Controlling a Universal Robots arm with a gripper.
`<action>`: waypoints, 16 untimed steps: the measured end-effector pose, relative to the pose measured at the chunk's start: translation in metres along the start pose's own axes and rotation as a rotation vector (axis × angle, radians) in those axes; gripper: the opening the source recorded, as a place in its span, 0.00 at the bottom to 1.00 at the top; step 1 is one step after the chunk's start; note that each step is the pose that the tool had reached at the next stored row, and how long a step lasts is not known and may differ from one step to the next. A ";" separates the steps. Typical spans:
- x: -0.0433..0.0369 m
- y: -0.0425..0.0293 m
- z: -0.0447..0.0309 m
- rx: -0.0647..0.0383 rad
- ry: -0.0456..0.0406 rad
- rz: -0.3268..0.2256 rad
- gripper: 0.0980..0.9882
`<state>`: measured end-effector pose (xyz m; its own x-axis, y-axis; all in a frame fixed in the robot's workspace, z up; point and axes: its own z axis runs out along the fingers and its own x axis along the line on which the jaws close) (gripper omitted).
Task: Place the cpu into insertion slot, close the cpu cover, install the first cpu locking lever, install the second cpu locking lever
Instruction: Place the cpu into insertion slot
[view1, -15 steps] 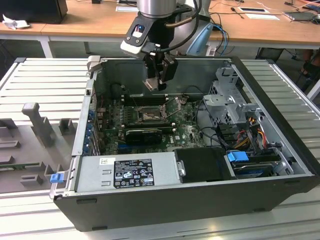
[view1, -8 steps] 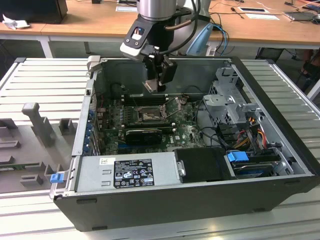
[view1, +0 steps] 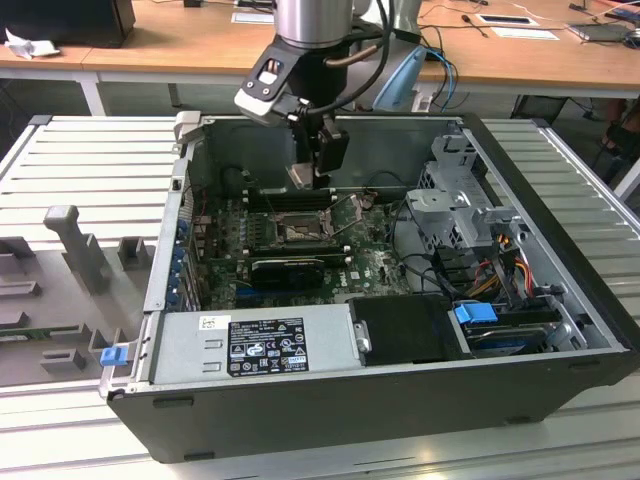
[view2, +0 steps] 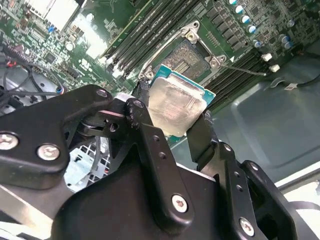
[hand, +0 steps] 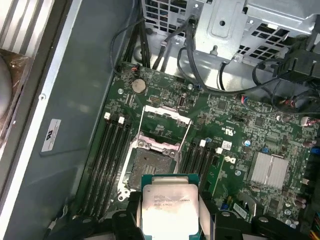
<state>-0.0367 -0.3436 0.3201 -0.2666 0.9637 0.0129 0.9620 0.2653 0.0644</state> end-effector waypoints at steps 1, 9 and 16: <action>0.0000 0.0000 0.0008 0.000 -0.0010 0.017 0.50; 0.0006 -0.0030 0.0113 0.000 -0.0080 0.064 0.50; 0.0004 -0.0042 0.0292 -0.002 -0.0169 0.207 0.50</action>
<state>-0.0391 -0.3435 0.2907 -0.0622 0.9980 0.0093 0.9961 0.0615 0.0639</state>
